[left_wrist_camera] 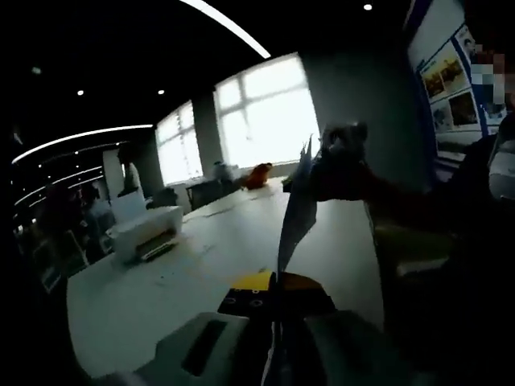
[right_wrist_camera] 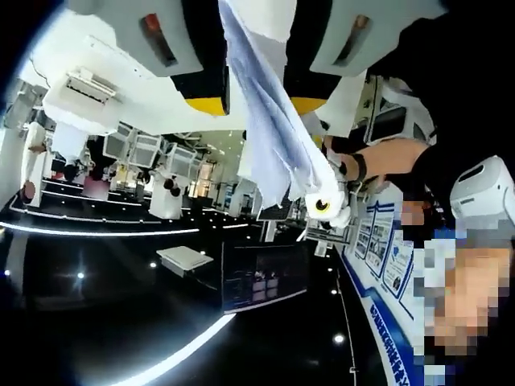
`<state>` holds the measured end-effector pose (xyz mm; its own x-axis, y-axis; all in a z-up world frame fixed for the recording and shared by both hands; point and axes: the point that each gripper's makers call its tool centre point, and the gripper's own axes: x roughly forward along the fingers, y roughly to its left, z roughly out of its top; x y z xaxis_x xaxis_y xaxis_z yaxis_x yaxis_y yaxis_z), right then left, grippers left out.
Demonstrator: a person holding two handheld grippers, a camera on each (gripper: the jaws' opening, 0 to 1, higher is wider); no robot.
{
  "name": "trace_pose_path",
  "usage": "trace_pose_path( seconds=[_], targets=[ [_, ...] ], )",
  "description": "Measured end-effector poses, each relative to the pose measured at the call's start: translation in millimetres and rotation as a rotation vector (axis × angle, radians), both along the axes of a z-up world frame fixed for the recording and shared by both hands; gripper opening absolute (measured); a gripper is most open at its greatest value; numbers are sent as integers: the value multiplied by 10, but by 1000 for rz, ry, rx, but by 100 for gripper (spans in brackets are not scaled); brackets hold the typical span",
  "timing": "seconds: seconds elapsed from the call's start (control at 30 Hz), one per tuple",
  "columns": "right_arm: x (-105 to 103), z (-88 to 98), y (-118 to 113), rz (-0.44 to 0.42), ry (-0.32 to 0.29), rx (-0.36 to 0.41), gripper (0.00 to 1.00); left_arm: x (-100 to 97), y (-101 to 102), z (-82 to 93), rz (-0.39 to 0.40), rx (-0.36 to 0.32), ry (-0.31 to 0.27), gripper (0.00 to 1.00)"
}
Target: Organize the stack of printing papers by aligning and flattening the scattered papers on the table
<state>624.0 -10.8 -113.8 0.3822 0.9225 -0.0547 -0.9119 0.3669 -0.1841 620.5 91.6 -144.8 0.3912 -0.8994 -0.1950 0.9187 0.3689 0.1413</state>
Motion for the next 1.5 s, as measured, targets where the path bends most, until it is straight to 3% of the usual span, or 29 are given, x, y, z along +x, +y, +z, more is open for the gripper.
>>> trace_pose_path(
  seconds=[0.2, 0.3, 0.4, 0.53, 0.63, 0.7, 0.8, 0.9, 0.97, 1.03, 1.07, 1.13, 1.2, 1.27, 1.3, 1.37, 1.43, 1.5],
  targets=[
    [232, -10, -142, -103, 3, 26, 59, -69, 67, 135, -24, -87, 32, 5],
    [349, 11, -260, -167, 21, 58, 82, -73, 108, 211, -37, -137, 42, 5],
    [393, 48, -362, -176, 85, 121, 84, -71, 166, 290, -50, -192, 57, 5],
    [390, 159, -456, -144, 234, 237, 86, -82, 192, 391, -79, -282, 99, 5],
    [332, 300, -526, -111, 303, 329, 89, -68, 213, 478, -88, -333, 96, 5],
    [302, 319, -575, -94, 335, 345, 88, -98, 193, 586, -126, -399, 98, 5],
    [269, 246, -589, -68, 368, 363, 89, -97, 177, 678, -133, -449, 88, 5],
    [270, 24, -475, -42, 418, 364, 88, -156, 145, 803, -166, -496, 68, 5],
    [256, -167, -348, -23, 434, 324, 88, -172, 134, 865, -172, -512, 63, 5],
    [244, -282, -271, -12, 418, 273, 84, -187, 126, 923, -176, -527, 57, 5],
    [222, -334, -196, 3, 376, 242, 82, -201, 118, 961, -177, -539, 53, 5],
    [146, -333, -75, 54, 367, 247, 71, -202, 118, 1005, -178, -558, 46, 5],
    [-30, -224, 57, 157, 372, 298, 53, -190, 118, 1042, -170, -581, 37, 5],
    [-79, -97, 83, 199, 338, 345, 35, -160, 119, 1037, -159, -605, 35, 5],
    [-84, -40, 82, 204, 322, 364, 27, -151, 117, 1029, -157, -613, 37, 5],
    [-39, 3, 64, 179, 317, 383, 24, -129, 125, 1025, -160, -658, 57, 5],
    [5, 37, 42, 164, 308, 392, 13, -83, 109, 949, -156, -679, 84, 5],
    [52, 74, 5, 150, 294, 414, 10, -59, 112, 902, -159, -715, 114, 5]
  ],
)
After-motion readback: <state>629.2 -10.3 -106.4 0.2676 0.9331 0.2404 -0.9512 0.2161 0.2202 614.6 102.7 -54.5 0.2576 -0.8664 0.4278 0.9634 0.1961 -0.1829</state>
